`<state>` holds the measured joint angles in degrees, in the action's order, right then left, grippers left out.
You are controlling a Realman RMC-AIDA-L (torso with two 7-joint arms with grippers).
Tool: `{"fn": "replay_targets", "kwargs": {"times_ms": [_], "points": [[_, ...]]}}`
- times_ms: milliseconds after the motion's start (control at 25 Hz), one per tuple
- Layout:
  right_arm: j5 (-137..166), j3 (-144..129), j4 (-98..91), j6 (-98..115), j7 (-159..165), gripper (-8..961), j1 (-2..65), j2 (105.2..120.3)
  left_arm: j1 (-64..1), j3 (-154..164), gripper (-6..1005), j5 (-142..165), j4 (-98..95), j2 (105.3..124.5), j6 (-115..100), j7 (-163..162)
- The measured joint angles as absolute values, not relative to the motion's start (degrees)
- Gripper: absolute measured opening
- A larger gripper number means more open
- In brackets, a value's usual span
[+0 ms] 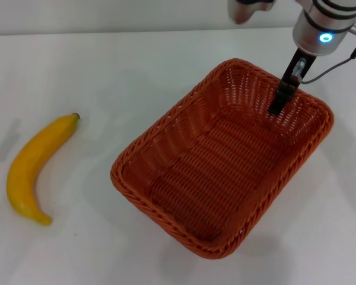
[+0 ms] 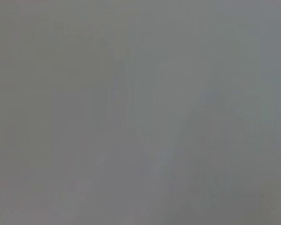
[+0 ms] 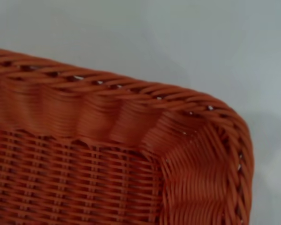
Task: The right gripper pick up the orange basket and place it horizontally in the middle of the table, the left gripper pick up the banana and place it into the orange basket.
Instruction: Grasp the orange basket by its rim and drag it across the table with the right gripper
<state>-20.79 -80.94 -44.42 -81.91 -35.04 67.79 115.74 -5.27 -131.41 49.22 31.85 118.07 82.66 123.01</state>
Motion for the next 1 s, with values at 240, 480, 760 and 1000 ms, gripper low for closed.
{"fn": "replay_targets", "kwargs": {"times_ms": [240, 480, 760, 1000], "points": [[-19.57, -81.93, -39.35, -79.41, -35.61, 856, 69.62, 115.7, -5.29, -131.23, 802, 49.31, 31.4, 118.24, 82.34, 123.41], [-19.36, -83.45, -38.57, -78.98, -35.95, 735, 69.92, 115.63, -5.59, -131.36, 803, 49.4, 30.94, 118.3, 82.21, 123.48], [-19.64, -82.55, -39.39, -80.72, -38.94, 462, 69.57, 115.51, -5.8, -131.6, 803, 49.4, 30.94, 118.31, 82.17, 123.49], [-20.5, -76.92, -40.02, -84.63, -42.62, 296, 69.51, 115.52, -5.69, -131.66, 803, 49.4, 30.93, 118.4, 82.17, 123.49]]}}
